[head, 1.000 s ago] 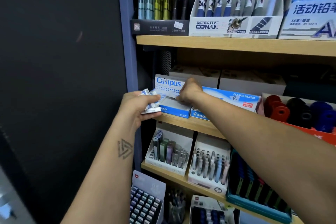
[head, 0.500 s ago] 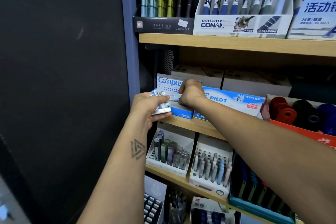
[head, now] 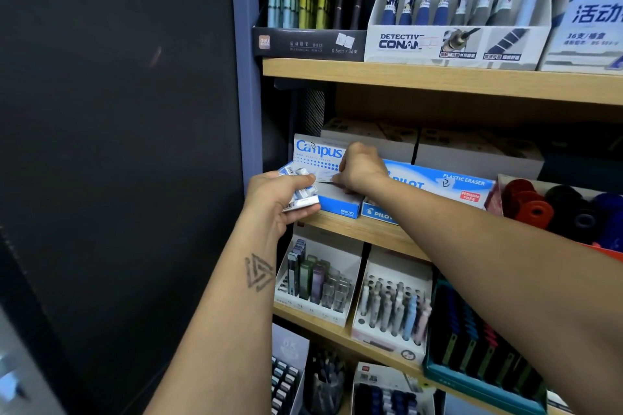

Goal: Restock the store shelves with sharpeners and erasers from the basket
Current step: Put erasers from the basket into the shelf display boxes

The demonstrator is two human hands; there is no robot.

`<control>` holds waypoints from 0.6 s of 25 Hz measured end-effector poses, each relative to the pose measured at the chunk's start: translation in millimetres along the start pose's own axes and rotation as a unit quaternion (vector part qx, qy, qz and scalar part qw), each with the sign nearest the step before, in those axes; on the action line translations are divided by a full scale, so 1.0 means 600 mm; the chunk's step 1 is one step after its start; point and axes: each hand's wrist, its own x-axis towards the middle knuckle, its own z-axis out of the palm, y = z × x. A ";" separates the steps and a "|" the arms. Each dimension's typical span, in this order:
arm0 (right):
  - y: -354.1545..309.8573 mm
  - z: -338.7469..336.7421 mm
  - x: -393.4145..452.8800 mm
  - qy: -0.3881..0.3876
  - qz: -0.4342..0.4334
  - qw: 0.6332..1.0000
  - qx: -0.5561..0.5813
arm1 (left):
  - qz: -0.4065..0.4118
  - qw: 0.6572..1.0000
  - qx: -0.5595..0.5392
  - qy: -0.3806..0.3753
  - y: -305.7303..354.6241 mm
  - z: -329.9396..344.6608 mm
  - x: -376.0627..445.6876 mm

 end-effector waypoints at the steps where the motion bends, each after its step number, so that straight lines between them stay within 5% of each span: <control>1: -0.002 0.001 -0.003 0.005 -0.008 0.999 -0.034 | 0.000 1.000 0.001 -0.002 0.001 0.000 -0.001; 5: -0.008 0.000 -0.016 0.019 -0.015 0.998 -0.062 | -0.006 1.000 0.007 -0.015 0.002 -0.002 -0.005; 7: -0.011 -0.015 -0.016 0.006 -0.021 0.999 0.039 | -0.005 1.000 0.006 -0.019 0.004 -0.004 -0.005; 10: -0.020 -0.052 -0.048 -0.177 -0.039 0.913 0.365 | 0.007 0.999 0.019 -0.027 0.003 -0.001 -0.009; 12: -0.019 -0.069 -0.077 -0.255 -0.060 0.882 0.392 | 0.024 0.999 0.032 -0.030 0.002 0.007 -0.017; 15: -0.008 -0.082 -0.082 -0.246 -0.032 0.858 0.450 | 0.038 0.998 0.031 -0.042 0.000 0.014 -0.025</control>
